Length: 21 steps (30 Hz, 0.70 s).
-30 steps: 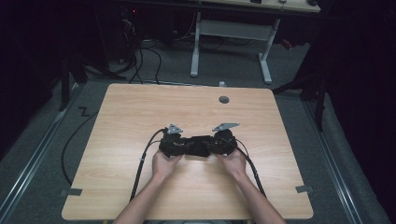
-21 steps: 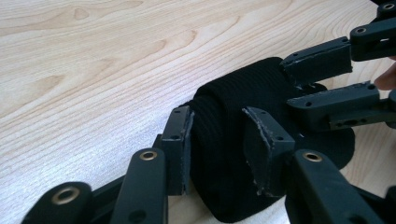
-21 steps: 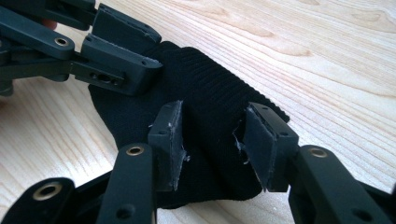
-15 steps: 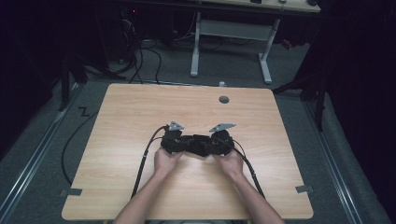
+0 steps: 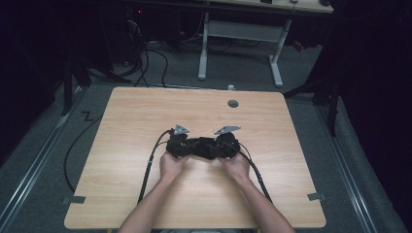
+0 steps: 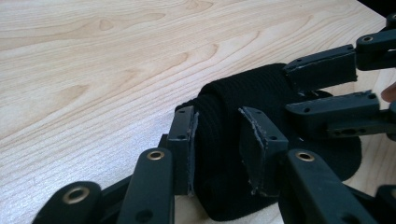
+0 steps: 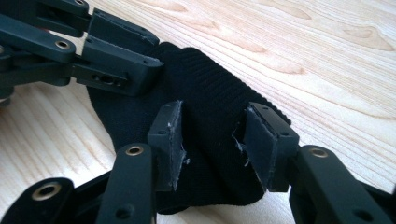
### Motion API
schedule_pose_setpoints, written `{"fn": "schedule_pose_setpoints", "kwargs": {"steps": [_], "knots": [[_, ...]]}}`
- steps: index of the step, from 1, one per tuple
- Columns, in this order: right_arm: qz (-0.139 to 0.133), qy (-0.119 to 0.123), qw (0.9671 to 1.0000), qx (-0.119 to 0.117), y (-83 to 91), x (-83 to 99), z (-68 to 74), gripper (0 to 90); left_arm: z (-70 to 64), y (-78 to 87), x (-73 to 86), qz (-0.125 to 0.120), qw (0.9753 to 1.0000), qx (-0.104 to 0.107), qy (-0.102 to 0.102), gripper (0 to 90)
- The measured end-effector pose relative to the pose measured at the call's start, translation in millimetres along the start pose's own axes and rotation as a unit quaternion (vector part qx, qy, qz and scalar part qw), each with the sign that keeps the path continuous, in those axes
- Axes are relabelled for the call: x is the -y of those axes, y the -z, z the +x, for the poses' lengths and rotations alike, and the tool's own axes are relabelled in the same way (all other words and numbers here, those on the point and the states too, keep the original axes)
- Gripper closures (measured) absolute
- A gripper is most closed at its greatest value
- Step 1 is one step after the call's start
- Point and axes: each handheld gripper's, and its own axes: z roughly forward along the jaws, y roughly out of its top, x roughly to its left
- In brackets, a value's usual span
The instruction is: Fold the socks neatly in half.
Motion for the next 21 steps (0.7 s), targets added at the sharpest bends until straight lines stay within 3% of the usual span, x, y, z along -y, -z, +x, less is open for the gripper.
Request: {"fn": "schedule_pose_setpoints", "kwargs": {"steps": [8, 13, 17, 21], "knots": [[0.001, 0.007, 1.0000, 0.002, -1.0, -1.1, -0.1, 55.5, 1.3, 3.2, -0.4, 0.002, 1.0000, -0.001, 0.000, 62.2], [-0.013, 0.009, 0.9999, 0.001, 8.6, -3.5, 2.3, 55.5, 0.2, 13.4, -3.3, -0.006, 0.9998, -0.013, -0.011, 54.7], [-0.030, 0.007, 0.9995, -0.003, 17.7, -4.8, 1.5, 55.5, -0.7, 22.9, -6.0, -0.021, 0.9995, -0.014, -0.017, 52.4], [-0.039, -0.003, 0.9992, -0.008, 26.4, -4.0, -3.0, 55.5, -1.6, 31.5, -6.8, -0.019, 0.9993, -0.022, -0.025, 50.9]]}}
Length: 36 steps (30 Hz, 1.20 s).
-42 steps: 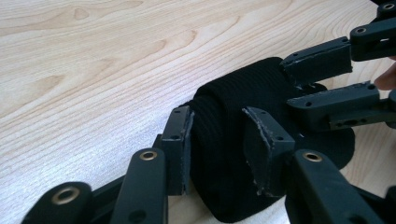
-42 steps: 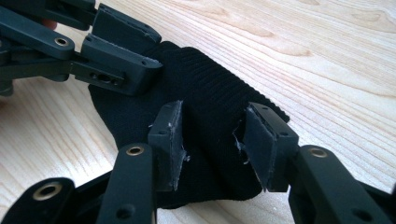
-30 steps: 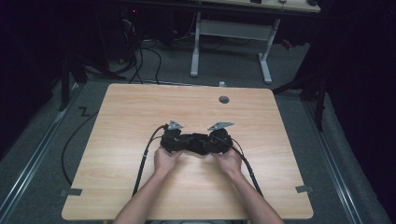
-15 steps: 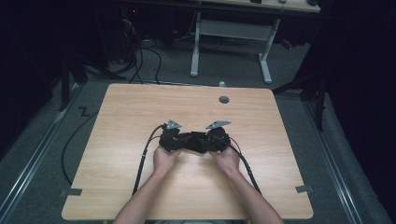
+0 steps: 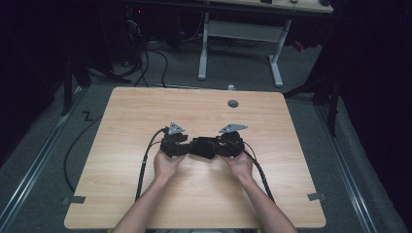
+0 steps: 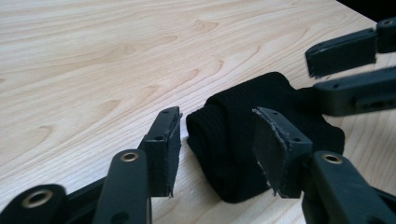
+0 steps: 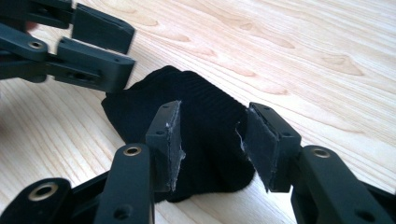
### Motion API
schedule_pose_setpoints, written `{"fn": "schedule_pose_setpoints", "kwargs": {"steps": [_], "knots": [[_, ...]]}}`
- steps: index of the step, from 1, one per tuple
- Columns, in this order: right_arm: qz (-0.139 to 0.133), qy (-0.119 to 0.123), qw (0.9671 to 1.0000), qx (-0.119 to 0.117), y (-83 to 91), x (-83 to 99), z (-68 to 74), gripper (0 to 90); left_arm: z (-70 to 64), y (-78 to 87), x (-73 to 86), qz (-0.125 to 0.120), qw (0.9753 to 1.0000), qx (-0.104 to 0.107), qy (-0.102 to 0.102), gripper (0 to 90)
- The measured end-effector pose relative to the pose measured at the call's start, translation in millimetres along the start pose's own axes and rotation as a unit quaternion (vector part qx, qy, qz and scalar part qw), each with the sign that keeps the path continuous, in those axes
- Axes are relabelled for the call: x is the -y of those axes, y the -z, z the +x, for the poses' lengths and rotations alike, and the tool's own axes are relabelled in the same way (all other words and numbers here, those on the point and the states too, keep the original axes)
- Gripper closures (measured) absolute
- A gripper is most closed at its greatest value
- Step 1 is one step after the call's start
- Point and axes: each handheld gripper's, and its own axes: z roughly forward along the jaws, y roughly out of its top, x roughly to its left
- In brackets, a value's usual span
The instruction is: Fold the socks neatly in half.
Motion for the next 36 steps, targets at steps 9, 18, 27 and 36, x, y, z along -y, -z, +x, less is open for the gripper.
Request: {"fn": "schedule_pose_setpoints", "kwargs": {"steps": [9, 18, 27, 36], "knots": [[-0.019, -0.015, 0.9997, 0.002, 19.6, 6.1, -11.6, 55.5, 3.7, 17.8, -3.7, -0.024, 0.9997, -0.006, 0.000, 42.2], [-0.032, -0.027, 0.9991, 0.003, 34.1, 11.9, -22.0, 55.1, 5.2, 32.5, -3.7, -0.039, 0.9992, 0.005, 0.000, 35.1], [-0.048, -0.048, 0.9977, -0.002, 44.9, 19.5, -27.9, 54.8, 7.3, 43.1, -3.7, -0.045, 0.9988, 0.017, 0.000, 31.6], [-0.063, -0.059, 0.9962, -0.001, 58.4, 27.2, -35.7, 54.1, 12.8, 55.4, 2.0, -0.055, 0.9984, 0.013, 0.006, 31.2]]}}
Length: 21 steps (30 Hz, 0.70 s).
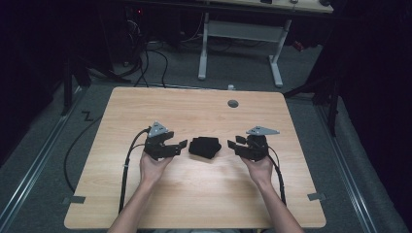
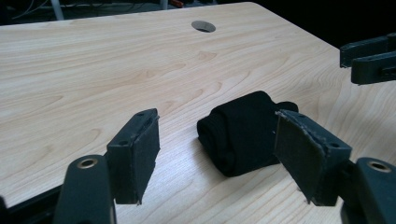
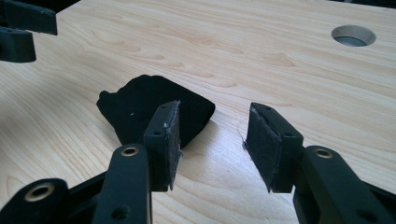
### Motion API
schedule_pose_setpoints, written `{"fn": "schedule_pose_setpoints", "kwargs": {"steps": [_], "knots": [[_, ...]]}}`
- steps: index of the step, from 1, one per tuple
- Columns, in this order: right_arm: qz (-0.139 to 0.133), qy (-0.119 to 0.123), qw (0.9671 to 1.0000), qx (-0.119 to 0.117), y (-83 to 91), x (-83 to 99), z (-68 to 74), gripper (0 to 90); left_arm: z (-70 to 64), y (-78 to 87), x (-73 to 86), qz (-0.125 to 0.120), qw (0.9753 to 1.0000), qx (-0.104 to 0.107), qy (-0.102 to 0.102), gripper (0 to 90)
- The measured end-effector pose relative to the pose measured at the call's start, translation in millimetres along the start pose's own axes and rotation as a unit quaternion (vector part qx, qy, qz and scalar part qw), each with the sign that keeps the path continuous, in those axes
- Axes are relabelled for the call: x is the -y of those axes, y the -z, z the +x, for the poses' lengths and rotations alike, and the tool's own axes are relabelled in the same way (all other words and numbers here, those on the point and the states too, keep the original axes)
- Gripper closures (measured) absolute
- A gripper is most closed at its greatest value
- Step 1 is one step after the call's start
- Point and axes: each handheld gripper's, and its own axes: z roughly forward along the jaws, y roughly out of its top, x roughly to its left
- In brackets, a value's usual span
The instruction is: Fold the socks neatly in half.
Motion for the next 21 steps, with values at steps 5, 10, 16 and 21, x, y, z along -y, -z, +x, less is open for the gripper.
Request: {"fn": "schedule_pose_setpoints", "kwargs": {"steps": [5, 10, 16, 21], "knots": [[-0.004, -0.013, 0.9999, 0.003, 6.1, 5.1, -5.1, 54.0, 4.1, 7.2, 1.9, -0.006, 1.0000, 0.005, -0.003, 31.0], [-0.009, -0.021, 0.9997, 0.005, 11.4, 8.7, -9.2, 53.9, 7.3, 11.8, 4.2, -0.010, 0.9999, 0.007, 0.003, 29.6], [-0.012, -0.023, 0.9996, 0.006, 18.4, 12.3, -12.5, 53.6, 9.2, 19.0, 7.4, -0.015, 0.9998, 0.011, 0.006, 28.8], [-0.021, -0.033, 0.9992, 0.007, 24.8, 16.5, -18.4, 53.0, 12.4, 25.1, 11.6, -0.017, 0.9998, 0.006, 0.011, 28.2]]}}
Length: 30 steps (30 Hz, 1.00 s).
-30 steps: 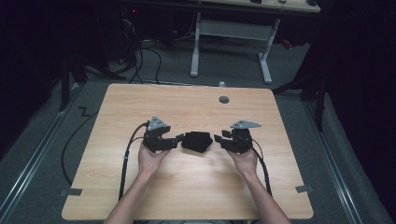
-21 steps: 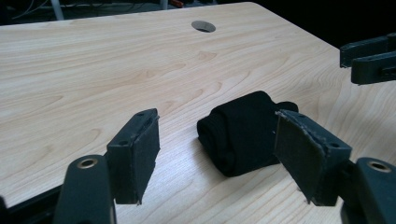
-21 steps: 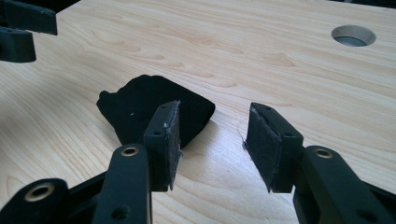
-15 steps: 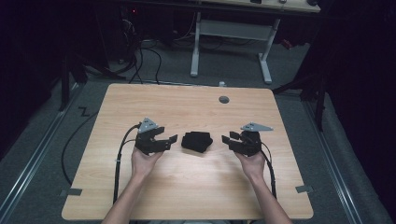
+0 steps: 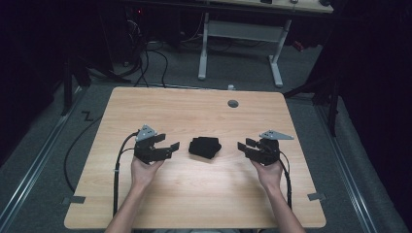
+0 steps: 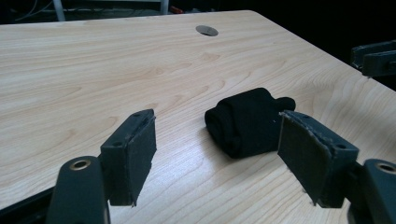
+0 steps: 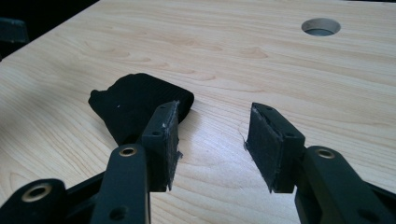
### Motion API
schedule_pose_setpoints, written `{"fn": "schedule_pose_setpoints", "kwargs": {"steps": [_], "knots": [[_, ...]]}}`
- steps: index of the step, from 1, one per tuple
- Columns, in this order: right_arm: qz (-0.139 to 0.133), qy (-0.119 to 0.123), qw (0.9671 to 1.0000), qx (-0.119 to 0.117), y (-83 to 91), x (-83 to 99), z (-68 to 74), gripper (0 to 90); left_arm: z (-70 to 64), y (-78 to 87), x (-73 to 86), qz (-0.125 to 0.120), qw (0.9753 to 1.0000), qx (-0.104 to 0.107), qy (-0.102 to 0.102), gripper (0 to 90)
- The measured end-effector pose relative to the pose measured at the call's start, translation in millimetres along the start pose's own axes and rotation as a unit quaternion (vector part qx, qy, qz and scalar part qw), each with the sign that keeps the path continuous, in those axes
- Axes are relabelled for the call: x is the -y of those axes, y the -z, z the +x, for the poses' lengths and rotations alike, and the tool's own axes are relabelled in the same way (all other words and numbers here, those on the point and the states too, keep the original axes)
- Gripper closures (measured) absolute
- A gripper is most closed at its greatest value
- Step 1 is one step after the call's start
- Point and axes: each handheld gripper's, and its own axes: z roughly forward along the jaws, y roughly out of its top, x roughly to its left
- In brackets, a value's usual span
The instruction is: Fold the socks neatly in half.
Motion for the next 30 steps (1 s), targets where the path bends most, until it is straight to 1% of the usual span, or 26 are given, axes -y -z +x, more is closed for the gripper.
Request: {"fn": "schedule_pose_setpoints", "kwargs": {"steps": [3, 5, 6, 10, 13, 14, 17, 18, 19, 23, 30], "knots": [[-0.001, -0.005, 1.0000, 0.003, 2.9, 3.0, -3.1, 52.9, 2.5, 3.2, 2.6, -0.001, 1.0000, -0.003, 0.004, 28.1], [-0.001, -0.005, 1.0000, 0.003, 3.5, 3.8, -4.4, 52.9, 3.4, 3.9, 3.2, -0.001, 1.0000, -0.004, 0.006, 28.1], [-0.002, -0.011, 0.9999, 0.004, 4.9, 5.7, -6.0, 52.9, 5.0, 5.1, 3.9, 0.002, 0.9999, -0.002, 0.011, 28.0], [-0.006, -0.014, 0.9999, 0.006, 9.1, 9.5, -9.2, 53.7, 6.8, 7.4, 4.1, 0.006, 0.9999, 0.000, 0.014, 28.0], [-0.010, -0.021, 0.9996, 0.014, 11.8, 12.8, -11.6, 53.6, 8.2, 8.1, 5.8, 0.008, 0.9999, 0.000, 0.015, 27.8], [-0.010, -0.022, 0.9996, 0.016, 12.3, 13.7, -12.9, 53.6, 10.5, 8.4, 8.1, 0.009, 0.9997, -0.002, 0.021, 27.8], [-0.012, -0.031, 0.9992, 0.020, 15.3, 16.1, -16.5, 53.5, 14.5, 10.5, 11.8, 0.008, 0.9995, -0.004, 0.031, 27.8], [-0.012, -0.031, 0.9992, 0.020, 15.3, 16.1, -16.5, 53.5, 14.5, 10.5, 11.8, 0.008, 0.9995, -0.004, 0.031, 28.0], [-0.012, -0.035, 0.9991, 0.023, 17.2, 17.5, -19.1, 53.4, 17.0, 12.5, 13.9, 0.007, 0.9993, -0.005, 0.037, 28.1], [-0.012, -0.038, 0.9988, 0.028, 20.2, 21.3, -24.2, 53.2, 22.0, 16.6, 16.5, 0.004, 0.9988, -0.009, 0.047, 28.5], [-0.009, -0.047, 0.9982, 0.036, 25.7, 28.3, -31.9, 52.7, 26.9, 22.0, 16.8, 0.004, 0.9986, -0.023, 0.047, 29.0]]}}
